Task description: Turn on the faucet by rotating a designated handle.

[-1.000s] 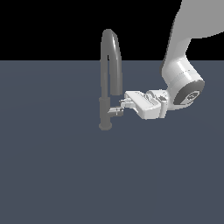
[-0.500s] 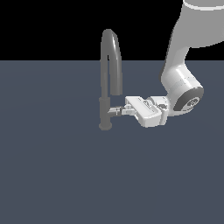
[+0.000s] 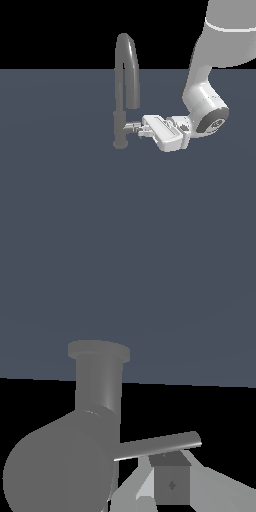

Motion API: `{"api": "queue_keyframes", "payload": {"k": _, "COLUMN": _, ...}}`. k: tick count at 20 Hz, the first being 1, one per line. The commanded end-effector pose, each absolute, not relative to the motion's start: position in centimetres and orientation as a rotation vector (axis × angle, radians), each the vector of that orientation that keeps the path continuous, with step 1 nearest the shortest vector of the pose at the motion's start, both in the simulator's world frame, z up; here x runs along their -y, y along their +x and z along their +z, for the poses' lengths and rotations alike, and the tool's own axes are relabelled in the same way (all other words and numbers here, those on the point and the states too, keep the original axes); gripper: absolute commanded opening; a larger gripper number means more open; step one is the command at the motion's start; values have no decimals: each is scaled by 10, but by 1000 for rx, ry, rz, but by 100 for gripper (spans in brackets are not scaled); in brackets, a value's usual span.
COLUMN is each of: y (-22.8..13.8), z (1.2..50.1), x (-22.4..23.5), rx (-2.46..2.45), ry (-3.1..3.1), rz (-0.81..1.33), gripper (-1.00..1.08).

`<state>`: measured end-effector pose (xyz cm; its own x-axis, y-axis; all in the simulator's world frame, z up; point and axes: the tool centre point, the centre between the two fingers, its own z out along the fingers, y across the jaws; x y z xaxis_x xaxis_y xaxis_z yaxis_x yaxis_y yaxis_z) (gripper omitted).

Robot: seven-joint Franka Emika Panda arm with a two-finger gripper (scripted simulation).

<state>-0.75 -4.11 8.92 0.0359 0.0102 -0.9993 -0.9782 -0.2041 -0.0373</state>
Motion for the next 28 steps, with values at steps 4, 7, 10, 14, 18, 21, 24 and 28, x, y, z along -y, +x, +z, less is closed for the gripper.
{"api": "queue_keyframes", "payload": {"k": 4, "y": -6, "z": 58, "x": 41, "rx": -1101, "ry": -1357, "rz": 1344, "gripper": -100}}
{"api": "queue_keyframes", "payload": {"k": 7, "y": -5, "z": 46, "x": 41, "rx": -1109, "ry": -1352, "rz": 1349, "gripper": -100}}
{"api": "queue_keyframes", "payload": {"k": 10, "y": 3, "z": 74, "x": 41, "rx": -1061, "ry": -1373, "rz": 1333, "gripper": -100}}
{"api": "queue_keyframes", "payload": {"k": 14, "y": 8, "z": 61, "x": 40, "rx": -1074, "ry": -1367, "rz": 1338, "gripper": -100}}
{"api": "queue_keyframes", "payload": {"k": 18, "y": 13, "z": 49, "x": 38, "rx": -1086, "ry": -1362, "rz": 1342, "gripper": -100}}
{"api": "queue_keyframes", "payload": {"k": 21, "y": 16, "z": 41, "x": 38, "rx": -1095, "ry": -1358, "rz": 1345, "gripper": -100}}
{"api": "queue_keyframes", "payload": {"k": 24, "y": 19, "z": 32, "x": 37, "rx": -1103, "ry": -1354, "rz": 1348, "gripper": -100}}
{"api": "queue_keyframes", "payload": {"k": 28, "y": 22, "z": 24, "x": 36, "rx": -1111, "ry": -1350, "rz": 1351, "gripper": -100}}
